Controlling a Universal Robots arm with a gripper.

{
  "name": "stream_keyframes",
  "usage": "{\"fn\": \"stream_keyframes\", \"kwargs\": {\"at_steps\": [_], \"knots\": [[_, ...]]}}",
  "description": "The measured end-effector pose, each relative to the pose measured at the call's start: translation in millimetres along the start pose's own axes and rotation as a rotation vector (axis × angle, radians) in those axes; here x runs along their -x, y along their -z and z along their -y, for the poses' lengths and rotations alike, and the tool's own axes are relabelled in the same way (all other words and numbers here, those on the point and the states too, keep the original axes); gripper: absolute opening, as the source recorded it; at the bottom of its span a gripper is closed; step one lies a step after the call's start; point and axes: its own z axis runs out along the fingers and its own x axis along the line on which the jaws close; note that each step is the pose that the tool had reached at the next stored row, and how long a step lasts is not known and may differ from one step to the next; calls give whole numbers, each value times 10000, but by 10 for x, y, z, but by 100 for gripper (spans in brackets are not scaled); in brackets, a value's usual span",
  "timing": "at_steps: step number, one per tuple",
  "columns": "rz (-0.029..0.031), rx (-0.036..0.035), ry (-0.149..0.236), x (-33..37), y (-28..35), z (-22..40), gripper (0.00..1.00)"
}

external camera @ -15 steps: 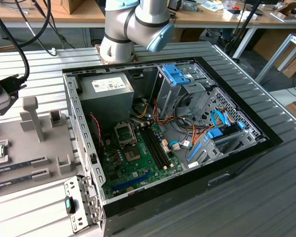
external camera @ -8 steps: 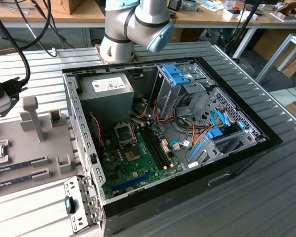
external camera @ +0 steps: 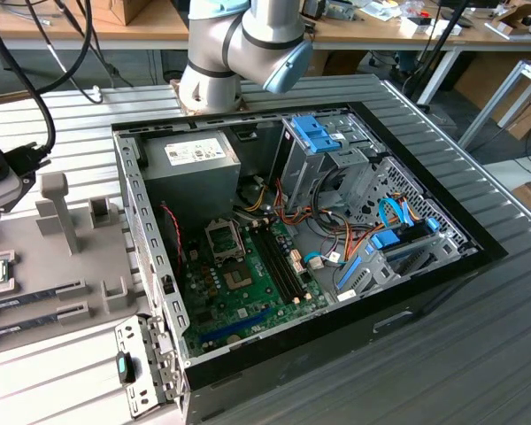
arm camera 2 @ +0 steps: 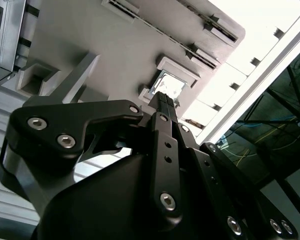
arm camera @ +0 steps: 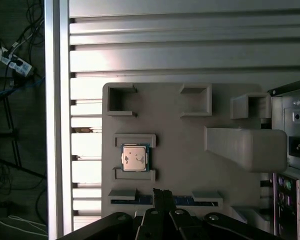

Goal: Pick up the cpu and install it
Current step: 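Reach for the cpu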

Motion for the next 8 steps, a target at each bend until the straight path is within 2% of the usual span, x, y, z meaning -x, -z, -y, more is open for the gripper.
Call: {"fn": "stream_keyframes", "kwargs": {"at_steps": [8], "knots": [[0, 0, 0, 1, -47, -1, 11]]}}
